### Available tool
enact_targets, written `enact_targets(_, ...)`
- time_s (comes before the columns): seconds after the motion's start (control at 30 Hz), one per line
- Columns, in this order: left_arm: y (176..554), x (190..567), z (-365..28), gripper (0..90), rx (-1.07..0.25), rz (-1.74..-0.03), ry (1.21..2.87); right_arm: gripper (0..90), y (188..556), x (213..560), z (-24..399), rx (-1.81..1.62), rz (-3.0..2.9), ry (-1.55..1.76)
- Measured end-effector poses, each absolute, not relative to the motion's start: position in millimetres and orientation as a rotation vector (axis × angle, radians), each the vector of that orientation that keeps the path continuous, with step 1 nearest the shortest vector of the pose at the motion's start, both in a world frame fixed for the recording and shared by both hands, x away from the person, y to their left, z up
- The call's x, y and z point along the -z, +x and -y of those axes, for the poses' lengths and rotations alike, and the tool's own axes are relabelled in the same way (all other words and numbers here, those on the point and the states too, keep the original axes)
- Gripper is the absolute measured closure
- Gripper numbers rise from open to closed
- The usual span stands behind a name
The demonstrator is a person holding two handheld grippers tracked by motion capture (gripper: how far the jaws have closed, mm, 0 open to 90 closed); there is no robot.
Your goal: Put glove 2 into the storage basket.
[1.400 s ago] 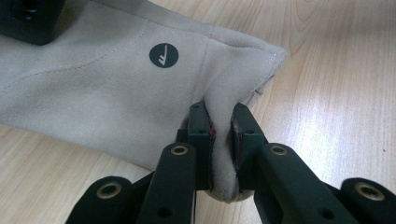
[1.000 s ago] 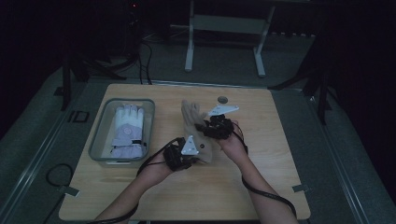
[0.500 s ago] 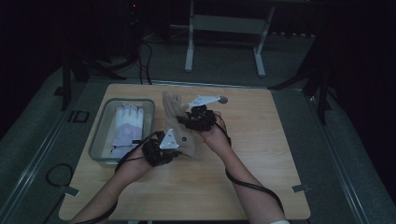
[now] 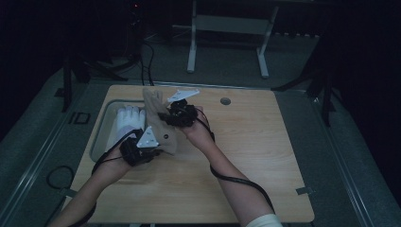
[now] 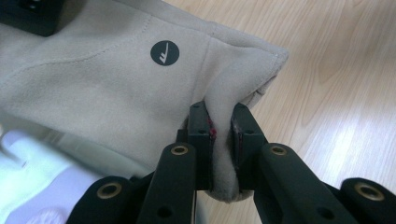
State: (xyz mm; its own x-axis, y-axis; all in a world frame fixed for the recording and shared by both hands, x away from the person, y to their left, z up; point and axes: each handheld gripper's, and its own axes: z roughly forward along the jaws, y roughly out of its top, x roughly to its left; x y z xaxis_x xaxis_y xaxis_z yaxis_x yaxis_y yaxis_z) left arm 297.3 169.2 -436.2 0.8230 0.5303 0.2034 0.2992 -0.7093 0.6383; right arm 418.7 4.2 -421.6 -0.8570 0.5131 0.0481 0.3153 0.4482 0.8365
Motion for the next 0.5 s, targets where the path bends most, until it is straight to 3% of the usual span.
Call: enact_targets(0.5,288,439,-233,81.6,-0.527,-0.745,2.373,70.9,421,421,-77,-1.397,-2.533,0.648)
